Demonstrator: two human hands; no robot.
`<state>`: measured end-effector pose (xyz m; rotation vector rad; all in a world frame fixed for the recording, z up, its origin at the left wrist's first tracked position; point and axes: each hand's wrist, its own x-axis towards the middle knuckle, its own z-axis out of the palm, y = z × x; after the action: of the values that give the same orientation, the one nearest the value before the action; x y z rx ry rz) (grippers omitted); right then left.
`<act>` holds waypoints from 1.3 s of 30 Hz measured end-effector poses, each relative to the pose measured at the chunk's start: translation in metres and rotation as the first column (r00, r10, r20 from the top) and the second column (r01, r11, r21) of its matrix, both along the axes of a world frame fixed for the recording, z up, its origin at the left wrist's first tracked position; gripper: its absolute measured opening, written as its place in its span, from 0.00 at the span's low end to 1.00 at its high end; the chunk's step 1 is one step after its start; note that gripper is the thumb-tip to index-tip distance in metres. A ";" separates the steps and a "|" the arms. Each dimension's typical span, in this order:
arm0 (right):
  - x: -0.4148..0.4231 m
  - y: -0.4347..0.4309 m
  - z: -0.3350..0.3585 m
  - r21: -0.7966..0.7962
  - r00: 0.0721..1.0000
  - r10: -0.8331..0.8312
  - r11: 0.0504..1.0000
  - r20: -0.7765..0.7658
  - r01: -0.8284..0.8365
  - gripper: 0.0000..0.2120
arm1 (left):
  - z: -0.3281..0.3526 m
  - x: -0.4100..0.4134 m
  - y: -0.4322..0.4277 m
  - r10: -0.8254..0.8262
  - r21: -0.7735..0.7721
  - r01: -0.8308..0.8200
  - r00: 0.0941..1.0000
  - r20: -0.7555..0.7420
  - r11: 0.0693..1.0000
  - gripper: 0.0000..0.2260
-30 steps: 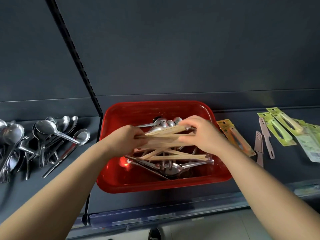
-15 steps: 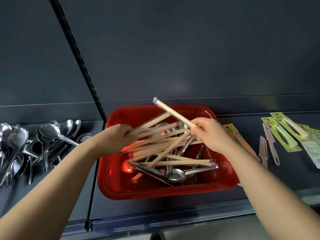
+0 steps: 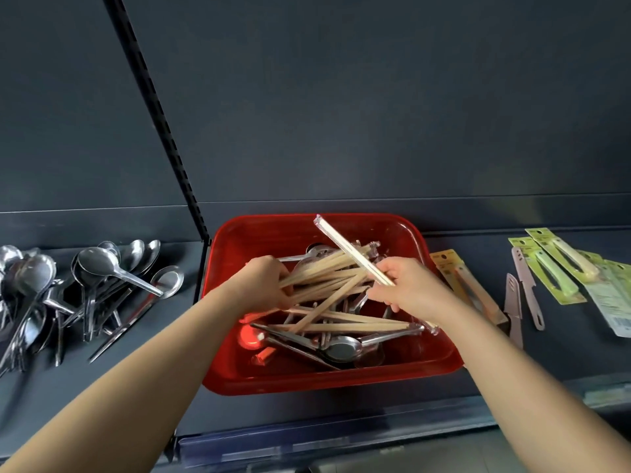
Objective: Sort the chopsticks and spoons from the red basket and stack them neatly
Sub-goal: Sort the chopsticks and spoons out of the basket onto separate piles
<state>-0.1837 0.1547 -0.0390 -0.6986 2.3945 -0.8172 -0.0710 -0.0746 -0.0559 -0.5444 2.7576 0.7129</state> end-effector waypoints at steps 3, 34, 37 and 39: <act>0.007 -0.001 -0.002 0.049 0.998 0.054 0.997 0.041 -0.056 0.11 | 0.006 0.003 -0.006 0.055 0.001 -0.055 0.998 0.022 0.998 0.07; -0.012 -0.022 0.036 0.199 0.971 0.239 0.952 -0.003 -0.234 0.04 | 0.052 0.038 -0.017 0.063 0.055 -0.064 0.998 0.014 0.996 0.10; -0.021 -0.018 0.049 0.175 0.985 0.174 0.970 -0.004 -0.171 0.06 | 0.056 0.035 -0.019 0.100 0.132 -0.093 0.994 -0.043 0.987 0.11; -0.026 -0.014 0.058 0.126 0.991 0.125 0.985 -0.044 -0.119 0.06 | 0.058 0.034 -0.020 0.171 0.264 -0.147 0.983 -0.068 0.953 0.11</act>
<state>-0.2094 0.1405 0.0188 -0.8163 2.3976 -0.6018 -0.0368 -0.0945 0.0023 -0.6972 2.6628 1.1409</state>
